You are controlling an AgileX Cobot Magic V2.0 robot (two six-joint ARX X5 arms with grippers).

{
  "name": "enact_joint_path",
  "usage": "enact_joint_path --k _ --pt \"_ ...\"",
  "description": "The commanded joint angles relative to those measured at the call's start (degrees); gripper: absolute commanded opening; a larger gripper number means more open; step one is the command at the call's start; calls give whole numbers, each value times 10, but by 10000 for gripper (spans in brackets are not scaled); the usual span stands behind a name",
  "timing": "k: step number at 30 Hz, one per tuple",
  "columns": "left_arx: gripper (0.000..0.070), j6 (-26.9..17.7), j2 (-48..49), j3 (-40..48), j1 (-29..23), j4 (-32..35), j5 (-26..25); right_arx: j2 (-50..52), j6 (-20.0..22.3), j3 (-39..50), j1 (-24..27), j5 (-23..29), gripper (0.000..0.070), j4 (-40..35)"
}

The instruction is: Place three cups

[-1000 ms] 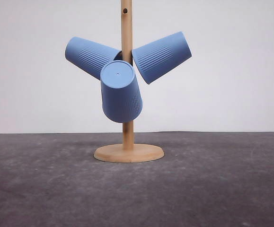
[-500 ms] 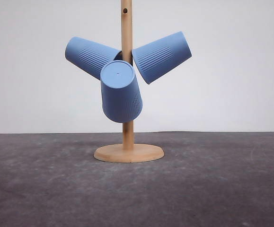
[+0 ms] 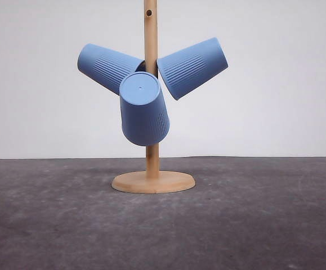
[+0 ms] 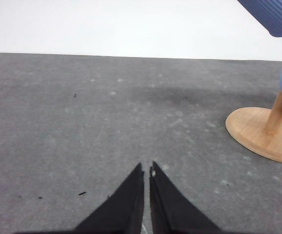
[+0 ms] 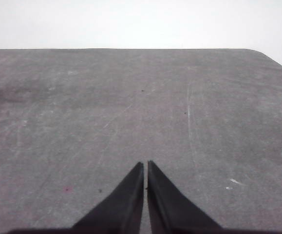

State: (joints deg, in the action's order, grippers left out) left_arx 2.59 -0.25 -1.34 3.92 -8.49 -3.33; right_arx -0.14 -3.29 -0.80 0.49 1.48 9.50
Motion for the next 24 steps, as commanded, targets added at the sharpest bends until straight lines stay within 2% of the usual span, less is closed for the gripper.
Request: enact_joint_path --k 1,24 --pt "0 -2 0 6 1 6 0 -1 -7 2 0 0 6 -5" --pt "0 -2 0 6 1 6 0 -1 -7 2 0 0 7 -5"
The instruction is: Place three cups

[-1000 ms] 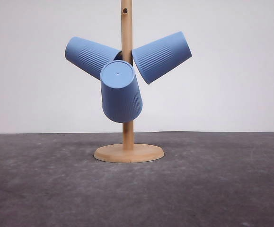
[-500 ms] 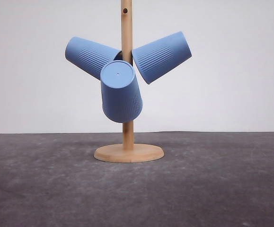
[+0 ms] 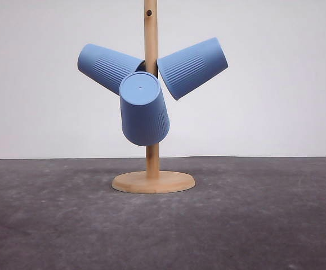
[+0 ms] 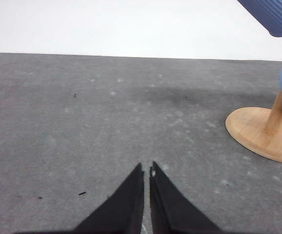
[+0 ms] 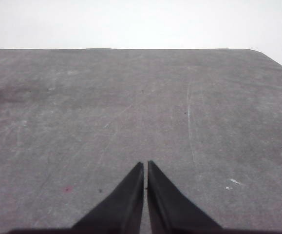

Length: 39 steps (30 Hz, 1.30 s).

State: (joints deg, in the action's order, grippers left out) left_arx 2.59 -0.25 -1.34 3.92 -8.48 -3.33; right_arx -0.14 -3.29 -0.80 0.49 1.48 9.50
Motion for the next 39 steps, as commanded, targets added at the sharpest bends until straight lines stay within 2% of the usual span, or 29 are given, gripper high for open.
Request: enact_joint_path --k 1,39 --pt "0 -2 0 6 1 6 0 -1 -7 2 0 0 7 -5" --pt "0 -2 0 6 1 6 0 -1 -7 2 0 0 6 -5"
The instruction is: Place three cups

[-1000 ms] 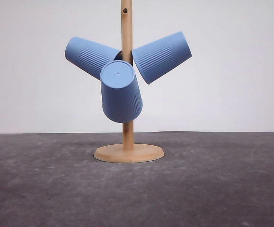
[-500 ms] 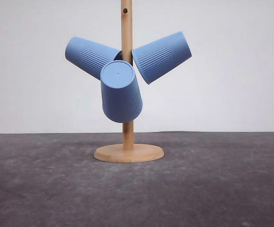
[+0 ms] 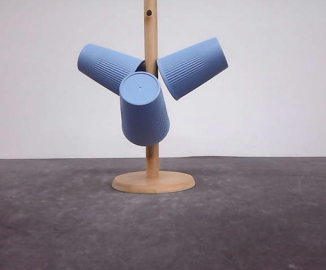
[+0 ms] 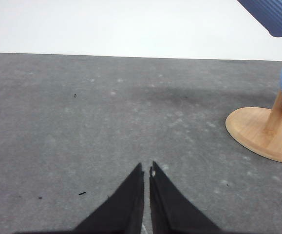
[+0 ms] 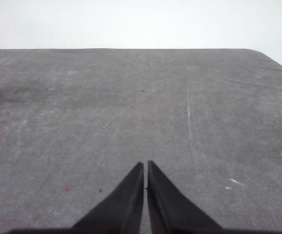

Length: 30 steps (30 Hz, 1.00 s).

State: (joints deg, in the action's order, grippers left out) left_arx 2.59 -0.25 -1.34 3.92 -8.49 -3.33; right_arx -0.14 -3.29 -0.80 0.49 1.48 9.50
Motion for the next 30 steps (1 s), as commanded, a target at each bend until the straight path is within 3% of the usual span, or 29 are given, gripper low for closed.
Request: enact_joint_path --k 1,30 --pt "0 -2 0 6 1 6 0 -1 -7 2 0 0 6 -5" --pt "0 -2 0 6 1 6 0 -1 -7 2 0 0 6 -5"
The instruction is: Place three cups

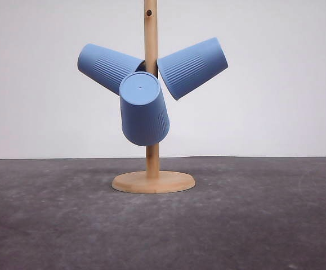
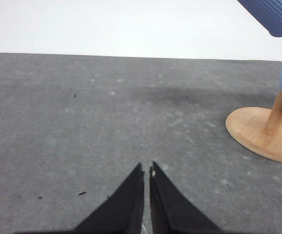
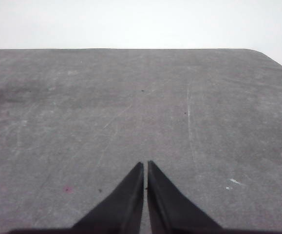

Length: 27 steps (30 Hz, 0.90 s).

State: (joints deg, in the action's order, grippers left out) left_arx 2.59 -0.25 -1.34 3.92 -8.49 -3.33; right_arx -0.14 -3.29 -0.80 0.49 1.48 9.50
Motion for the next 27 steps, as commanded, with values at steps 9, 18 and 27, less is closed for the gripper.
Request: enact_joint_path --k 9,18,27 --pt "0 -2 0 6 1 6 0 -1 -7 2 0 0 6 -5" --pt "0 -2 0 6 1 6 0 -1 -7 2 0 0 6 -5" --pt "0 -2 0 6 1 6 0 -1 -7 2 0 0 6 -5"
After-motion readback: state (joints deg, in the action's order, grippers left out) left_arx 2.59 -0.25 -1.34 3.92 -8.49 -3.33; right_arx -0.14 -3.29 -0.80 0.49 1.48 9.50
